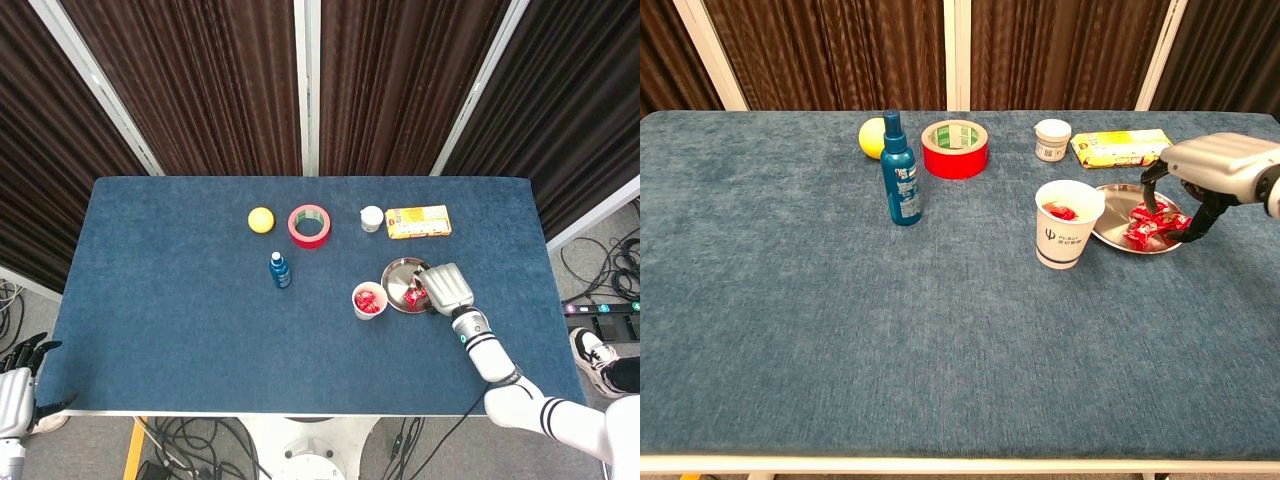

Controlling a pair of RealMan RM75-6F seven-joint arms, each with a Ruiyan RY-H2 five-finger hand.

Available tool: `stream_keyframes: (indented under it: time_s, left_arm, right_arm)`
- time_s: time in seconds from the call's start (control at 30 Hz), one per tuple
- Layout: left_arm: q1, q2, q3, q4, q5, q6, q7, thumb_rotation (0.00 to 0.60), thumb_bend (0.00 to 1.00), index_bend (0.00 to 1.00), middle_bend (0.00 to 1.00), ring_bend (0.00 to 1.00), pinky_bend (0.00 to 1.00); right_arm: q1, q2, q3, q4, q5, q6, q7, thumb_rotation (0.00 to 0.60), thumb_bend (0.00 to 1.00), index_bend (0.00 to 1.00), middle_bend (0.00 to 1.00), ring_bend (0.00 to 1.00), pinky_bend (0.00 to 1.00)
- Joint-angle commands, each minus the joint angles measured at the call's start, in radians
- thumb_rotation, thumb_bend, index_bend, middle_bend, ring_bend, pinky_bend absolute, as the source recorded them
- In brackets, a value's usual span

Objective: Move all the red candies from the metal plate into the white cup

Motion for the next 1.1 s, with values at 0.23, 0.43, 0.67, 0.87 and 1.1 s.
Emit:
stream_keyframes:
  time_s: [0.23, 0.43, 0.67, 0.87, 1.1]
  left_arm:
    - [-0.002, -0.003, -0.001, 0.002, -0.004, -0.006, 0.001, 0.600, 0.05, 0.30, 0.22, 0.14, 0.19]
    - [-0.001, -0.005, -0.001, 0.007, -0.006, -0.007, -0.004, 0.600, 0.05, 0.30, 0.22, 0.14, 0.19]
    - [-0.001, -0.011, 0.000, 0.018, -0.008, -0.013, -0.013, 0.600, 0.05, 0.30, 0.22, 0.14, 0.19]
    - [0.002, -0.015, 0.001, 0.027, -0.008, -0.011, -0.022, 0.600, 0.05, 0.30, 0.22, 0.14, 0.19]
    - [0.004, -0.012, 0.000, 0.028, -0.005, -0.007, -0.025, 0.600, 0.05, 0.30, 0.22, 0.14, 0.19]
  right_arm:
    - [0.008, -0.060, 0.005, 0.086, -0.039, -0.008, 0.009, 0.600, 0.17, 0.47, 0.27, 0.77, 1.00]
    - [0.008, -0.079, 0.002, 0.110, -0.063, -0.005, 0.005, 0.600, 0.18, 0.46, 0.27, 0.77, 1.00]
    - [0.001, -0.095, -0.002, 0.131, -0.074, -0.006, -0.012, 0.600, 0.23, 0.46, 0.30, 0.77, 1.00]
    - [-0.003, -0.109, 0.009, 0.145, -0.086, 0.011, -0.009, 0.600, 0.32, 0.53, 0.42, 0.78, 1.00]
    - [-0.014, -0.045, 0.050, 0.042, -0.115, 0.080, 0.032, 0.600, 0.33, 0.56, 0.46, 0.79, 1.00]
